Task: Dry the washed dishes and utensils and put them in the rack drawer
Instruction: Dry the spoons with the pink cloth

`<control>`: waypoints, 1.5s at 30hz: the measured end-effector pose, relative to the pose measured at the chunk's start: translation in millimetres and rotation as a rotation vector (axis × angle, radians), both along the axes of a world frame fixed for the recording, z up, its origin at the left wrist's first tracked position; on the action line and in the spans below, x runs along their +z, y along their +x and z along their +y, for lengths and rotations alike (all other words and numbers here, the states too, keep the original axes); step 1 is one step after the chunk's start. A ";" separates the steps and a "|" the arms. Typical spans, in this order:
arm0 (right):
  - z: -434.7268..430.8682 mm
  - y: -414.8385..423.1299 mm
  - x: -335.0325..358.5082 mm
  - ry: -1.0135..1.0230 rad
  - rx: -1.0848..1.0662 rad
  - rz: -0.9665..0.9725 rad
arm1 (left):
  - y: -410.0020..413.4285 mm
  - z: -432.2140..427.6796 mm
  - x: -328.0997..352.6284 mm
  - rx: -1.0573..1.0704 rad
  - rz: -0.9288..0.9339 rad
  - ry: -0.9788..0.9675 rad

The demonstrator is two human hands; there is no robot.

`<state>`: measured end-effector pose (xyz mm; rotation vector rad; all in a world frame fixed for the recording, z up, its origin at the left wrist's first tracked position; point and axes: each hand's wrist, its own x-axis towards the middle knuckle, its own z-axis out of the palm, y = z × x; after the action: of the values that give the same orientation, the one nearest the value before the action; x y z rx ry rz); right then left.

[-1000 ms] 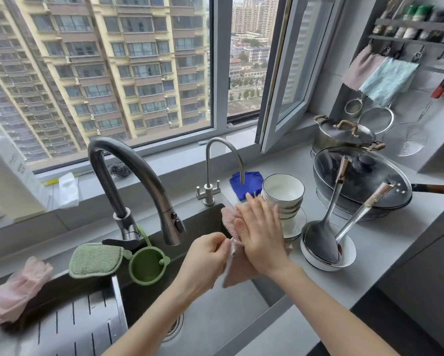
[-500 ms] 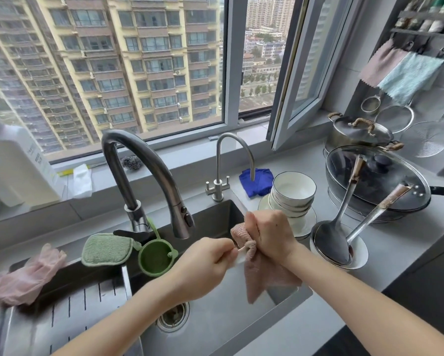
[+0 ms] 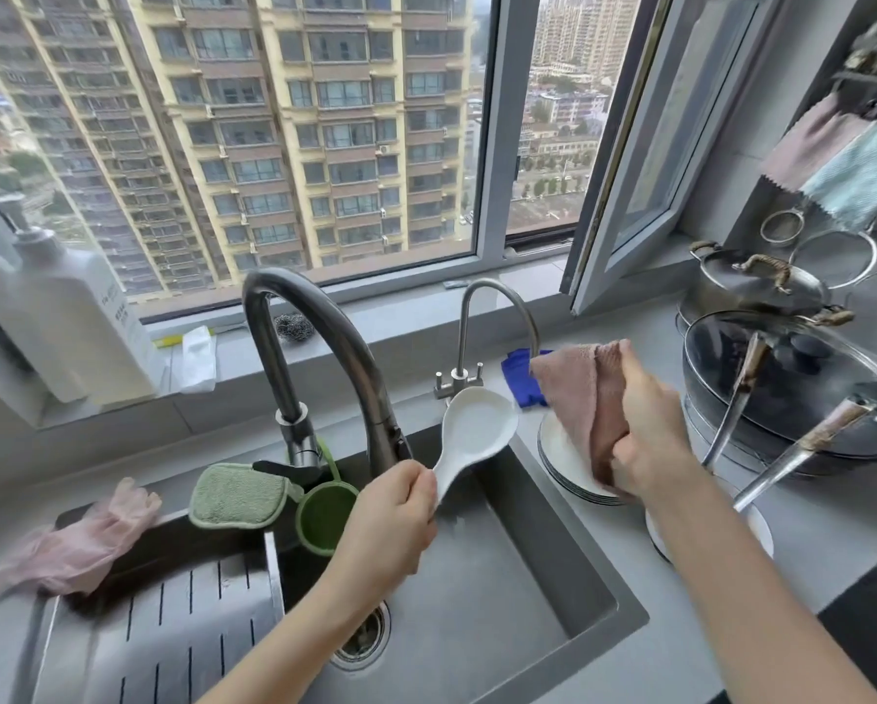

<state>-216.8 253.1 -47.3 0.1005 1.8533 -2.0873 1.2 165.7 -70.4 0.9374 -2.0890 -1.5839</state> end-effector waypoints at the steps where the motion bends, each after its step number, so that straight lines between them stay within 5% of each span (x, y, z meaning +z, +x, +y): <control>1: -6.7 9.6 -4.5 -0.128 0.089 -0.149 | -6.2 2.7 1.4 0.004 0.018 0.046; 4: -29.2 49.3 -22.4 -0.370 0.354 -0.295 | -27.7 12.0 4.0 0.013 0.074 0.097; 8: -44.0 65.9 -38.0 -0.446 0.306 -0.338 | -41.0 15.4 2.0 0.038 0.073 0.086; 11: -45.1 66.1 -33.3 -0.336 0.247 -0.237 | -39.4 15.6 -2.2 -0.073 0.010 0.141; 15: -39.1 74.3 -21.9 -0.186 0.299 -0.017 | -26.6 9.7 7.6 -0.251 -0.211 -0.158; 19: -19.1 74.2 -5.4 -0.031 0.526 0.316 | -15.7 -19.8 38.1 -0.006 -0.157 -0.590; 22: -13.8 86.9 9.3 0.014 0.695 0.494 | -24.4 -33.5 49.8 0.015 -0.056 -0.710; 29: 0.8 103.5 45.1 -0.056 0.840 0.491 | -12.1 -48.7 88.1 0.170 0.092 -0.920; 34: -3.6 114.7 74.6 -0.120 1.007 0.389 | 19.3 -83.8 132.0 0.369 0.105 -0.969; 45: -108.7 181.0 130.6 -0.035 1.113 0.851 | 214.1 -165.6 182.3 0.928 0.123 -0.849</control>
<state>-35.9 144.4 83.3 -1.6262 1.5589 -1.3533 215.3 0.1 111.9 1.1426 -1.5652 -0.2370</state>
